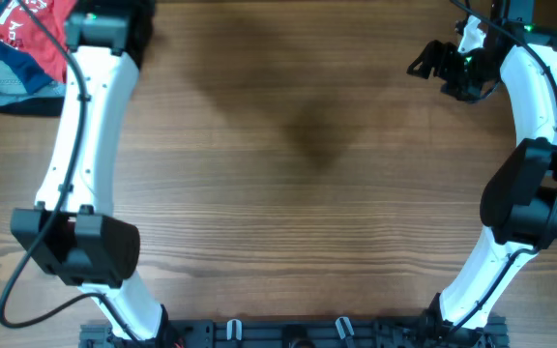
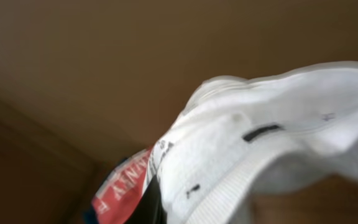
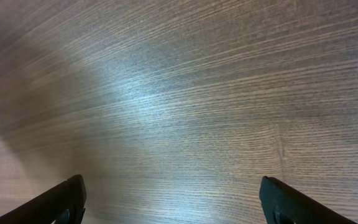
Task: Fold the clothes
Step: 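Carry the bundle with the left gripper onto the clothes stack top-left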
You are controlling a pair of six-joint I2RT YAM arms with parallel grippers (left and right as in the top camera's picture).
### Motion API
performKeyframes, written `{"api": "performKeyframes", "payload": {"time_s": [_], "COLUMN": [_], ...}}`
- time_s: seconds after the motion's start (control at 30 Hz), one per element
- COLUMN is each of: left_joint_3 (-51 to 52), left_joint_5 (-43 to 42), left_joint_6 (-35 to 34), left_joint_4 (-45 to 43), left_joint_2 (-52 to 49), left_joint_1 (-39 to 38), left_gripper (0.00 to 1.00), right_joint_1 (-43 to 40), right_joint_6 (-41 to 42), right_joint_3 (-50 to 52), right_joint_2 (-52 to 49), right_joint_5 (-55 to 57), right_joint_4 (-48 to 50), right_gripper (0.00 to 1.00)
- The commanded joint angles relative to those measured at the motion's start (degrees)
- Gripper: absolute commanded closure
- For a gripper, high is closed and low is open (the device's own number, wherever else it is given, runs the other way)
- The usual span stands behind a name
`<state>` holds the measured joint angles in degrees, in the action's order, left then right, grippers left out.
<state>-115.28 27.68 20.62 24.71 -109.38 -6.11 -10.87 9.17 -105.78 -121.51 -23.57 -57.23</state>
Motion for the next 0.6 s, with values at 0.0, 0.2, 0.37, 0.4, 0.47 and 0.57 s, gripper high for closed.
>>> {"api": "performKeyframes", "payload": {"time_s": [0.0,0.2,0.37,0.4,0.47,0.57], "left_joint_3": [0.0,0.0,0.0,0.0,0.0,0.0], "left_joint_5": [1.3,-6.6,-9.9,-9.9,-10.0,-11.8], "left_joint_6": [9.0,19.2,25.8,26.7,27.0,26.8], "left_joint_4": [-10.3,-24.5,-29.5,-31.3,-33.2,-34.6], "left_joint_2": [-1.0,-4.0,-9.4,-11.2,-13.4,-17.0], "left_joint_1": [6.9,16.5,21.6,22.8,24.1,25.5], "left_gripper": [0.96,0.96,0.96,0.96,0.96,0.96], "right_joint_1": [0.5,1.7,2.0,2.0,2.0,2.0], "right_joint_6": [-0.2,-0.2,0.0,0.0,0.0,0.0], "right_joint_3": [-0.1,-0.1,-0.1,-0.1,-0.1,-0.1], "right_joint_2": [1.0,1.0,1.0,1.0,1.0,1.0], "right_joint_5": [-0.9,-0.9,-0.9,-0.9,-0.9,-0.9], "right_joint_4": [-0.5,-0.4,-0.5,-0.5,-0.4,-0.4], "right_gripper": [0.1,0.11,0.11,0.11,0.11,0.11]}}
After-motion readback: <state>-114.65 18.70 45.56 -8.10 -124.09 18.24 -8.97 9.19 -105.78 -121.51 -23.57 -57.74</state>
